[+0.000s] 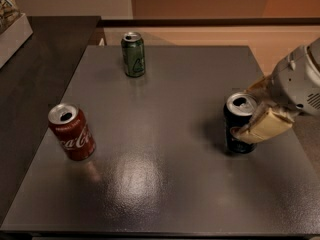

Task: Knock pepsi can over

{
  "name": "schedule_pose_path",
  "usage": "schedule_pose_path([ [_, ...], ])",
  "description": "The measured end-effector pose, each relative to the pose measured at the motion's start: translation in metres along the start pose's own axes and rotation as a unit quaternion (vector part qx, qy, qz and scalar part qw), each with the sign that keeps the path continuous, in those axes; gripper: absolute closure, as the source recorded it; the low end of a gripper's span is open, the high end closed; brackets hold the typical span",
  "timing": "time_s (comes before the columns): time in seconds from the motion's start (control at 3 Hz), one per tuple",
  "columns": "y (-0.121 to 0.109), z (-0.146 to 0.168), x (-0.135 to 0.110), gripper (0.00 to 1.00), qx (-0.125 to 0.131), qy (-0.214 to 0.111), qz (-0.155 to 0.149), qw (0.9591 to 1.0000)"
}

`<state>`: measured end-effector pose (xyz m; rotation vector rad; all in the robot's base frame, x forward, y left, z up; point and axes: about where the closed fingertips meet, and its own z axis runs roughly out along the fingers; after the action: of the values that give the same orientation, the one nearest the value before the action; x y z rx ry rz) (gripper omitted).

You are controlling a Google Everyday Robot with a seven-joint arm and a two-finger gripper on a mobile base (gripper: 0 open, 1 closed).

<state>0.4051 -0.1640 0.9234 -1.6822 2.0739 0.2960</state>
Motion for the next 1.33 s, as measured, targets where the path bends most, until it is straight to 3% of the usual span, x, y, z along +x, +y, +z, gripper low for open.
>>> schedule_pose_path([
  [0.33,-0.002,0.003,-0.014,1.0,-0.001,0.067,-0.012,0.9976],
  [0.67,-0.013,0.004,-0.01,1.0,0.011,0.149,-0.025,0.9884],
  [1.0,-0.017,0.01,0.003,1.0,0.001,0.231,-0.048,0.9718],
  [1.33,-0.021,0.017,0.011,0.99,-0.01,0.285,-0.067,0.956],
])
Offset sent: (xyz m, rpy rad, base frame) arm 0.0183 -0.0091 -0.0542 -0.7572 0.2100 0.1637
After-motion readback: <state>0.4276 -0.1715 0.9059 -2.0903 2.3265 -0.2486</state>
